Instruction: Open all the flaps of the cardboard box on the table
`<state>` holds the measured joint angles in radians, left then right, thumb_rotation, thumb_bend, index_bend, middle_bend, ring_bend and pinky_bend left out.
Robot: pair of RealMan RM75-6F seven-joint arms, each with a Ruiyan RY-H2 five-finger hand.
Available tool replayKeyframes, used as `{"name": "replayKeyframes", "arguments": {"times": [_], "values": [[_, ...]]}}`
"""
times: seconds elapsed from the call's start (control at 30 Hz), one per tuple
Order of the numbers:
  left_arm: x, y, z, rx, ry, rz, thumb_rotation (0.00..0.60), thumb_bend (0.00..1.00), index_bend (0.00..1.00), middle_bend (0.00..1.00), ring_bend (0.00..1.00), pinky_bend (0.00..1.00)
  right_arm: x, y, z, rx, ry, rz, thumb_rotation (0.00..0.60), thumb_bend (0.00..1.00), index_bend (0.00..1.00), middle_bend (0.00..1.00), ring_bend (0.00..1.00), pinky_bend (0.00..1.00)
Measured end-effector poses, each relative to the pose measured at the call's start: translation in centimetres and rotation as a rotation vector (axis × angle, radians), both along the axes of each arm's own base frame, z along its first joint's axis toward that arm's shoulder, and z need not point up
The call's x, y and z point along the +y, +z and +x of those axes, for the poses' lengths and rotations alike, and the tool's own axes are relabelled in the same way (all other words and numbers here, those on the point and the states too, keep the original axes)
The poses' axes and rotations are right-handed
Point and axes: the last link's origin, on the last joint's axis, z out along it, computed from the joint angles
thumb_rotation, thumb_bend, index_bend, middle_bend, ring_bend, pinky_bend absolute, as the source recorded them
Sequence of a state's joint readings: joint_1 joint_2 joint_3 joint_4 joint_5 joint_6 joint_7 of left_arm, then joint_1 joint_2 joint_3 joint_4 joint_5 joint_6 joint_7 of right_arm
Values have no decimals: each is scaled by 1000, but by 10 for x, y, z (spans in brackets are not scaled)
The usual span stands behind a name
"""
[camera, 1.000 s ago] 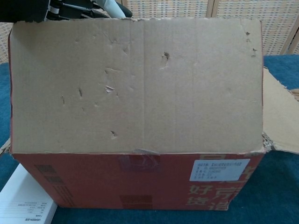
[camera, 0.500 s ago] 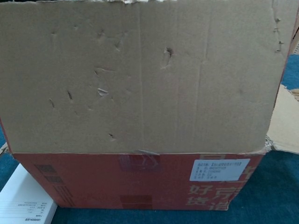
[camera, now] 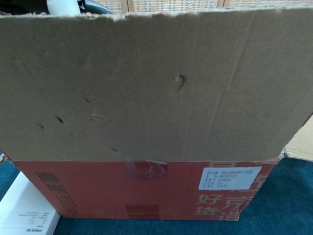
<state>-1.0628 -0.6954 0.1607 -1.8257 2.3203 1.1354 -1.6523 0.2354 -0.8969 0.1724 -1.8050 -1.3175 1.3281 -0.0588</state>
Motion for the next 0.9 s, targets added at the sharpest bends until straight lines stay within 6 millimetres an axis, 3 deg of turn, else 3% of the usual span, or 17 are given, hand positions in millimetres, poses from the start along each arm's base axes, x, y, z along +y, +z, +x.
{"name": "replayKeyframes", "arguments": {"times": [0.43,0.73,0.8,0.87,0.9], "values": [[-12,-12,5,66,-61,-44,110,264,298,0,0,0,3,3,-5,-9,-5,-7,600,724,0,0,0,0],[1,-4,4,85,-74,154,103,257,298,0,0,0,3,3,-8,-13,-5,-7,600,724,0,0,0,0],[5,-1,0,100,-76,238,176,258,298,0,0,0,3,3,-8,-14,-5,-7,600,724,0,0,0,0],[8,2,-4,109,-69,320,314,266,298,0,0,0,3,2,-9,-15,-5,-8,600,724,0,0,0,0],[9,4,-7,115,-65,379,344,267,298,0,0,0,3,1,-10,-16,-5,-8,600,724,0,0,0,0]]}}
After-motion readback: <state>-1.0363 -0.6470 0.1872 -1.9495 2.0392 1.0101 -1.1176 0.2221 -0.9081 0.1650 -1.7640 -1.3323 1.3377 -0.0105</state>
